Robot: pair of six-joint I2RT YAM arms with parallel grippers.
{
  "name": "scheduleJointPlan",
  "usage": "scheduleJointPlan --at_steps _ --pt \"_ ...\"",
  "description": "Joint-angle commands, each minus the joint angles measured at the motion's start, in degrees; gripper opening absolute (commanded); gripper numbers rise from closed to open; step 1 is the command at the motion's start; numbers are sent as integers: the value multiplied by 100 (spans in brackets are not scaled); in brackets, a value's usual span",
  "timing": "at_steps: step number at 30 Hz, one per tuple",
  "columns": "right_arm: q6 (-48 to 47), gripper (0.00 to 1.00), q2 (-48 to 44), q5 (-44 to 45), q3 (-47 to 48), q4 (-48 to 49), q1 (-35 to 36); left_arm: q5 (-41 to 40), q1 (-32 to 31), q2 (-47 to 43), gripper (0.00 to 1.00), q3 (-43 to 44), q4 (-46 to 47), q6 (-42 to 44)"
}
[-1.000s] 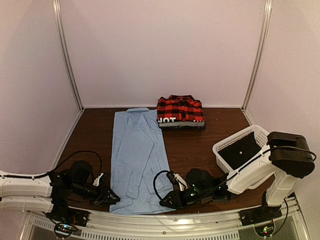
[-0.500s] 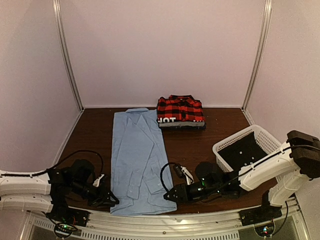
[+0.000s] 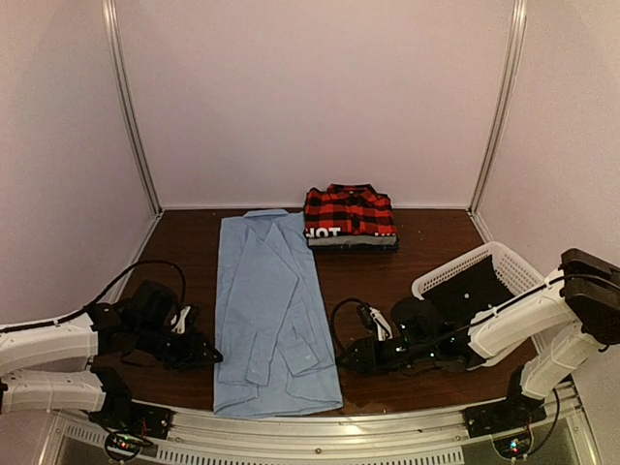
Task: Fold and stack the long sleeve shirts
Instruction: Smooth out the rectangle-folded shirt at the center of the board, then pick up the rectangle-folded shirt from the center of the board.
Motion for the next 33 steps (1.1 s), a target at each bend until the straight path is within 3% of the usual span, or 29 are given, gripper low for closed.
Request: scheduleJointPlan --at_steps 1,8,14,26,33 --pt "-79 46 264 -225 7 224 -64 118 146 164 39 -174 268 381" --pt "-46 46 797 -363 121 469 -106 581 149 263 39 -728 1041 14" --pt "121 46 1253 -626 251 803 -193 397 148 134 38 -810 693 -197" --pt "206 43 1332 -770 323 726 -383 596 148 -6 37 -1073 957 -612" --pt "215 42 1514 -869 434 821 -404 717 139 -41 30 -1159 1017 -781"
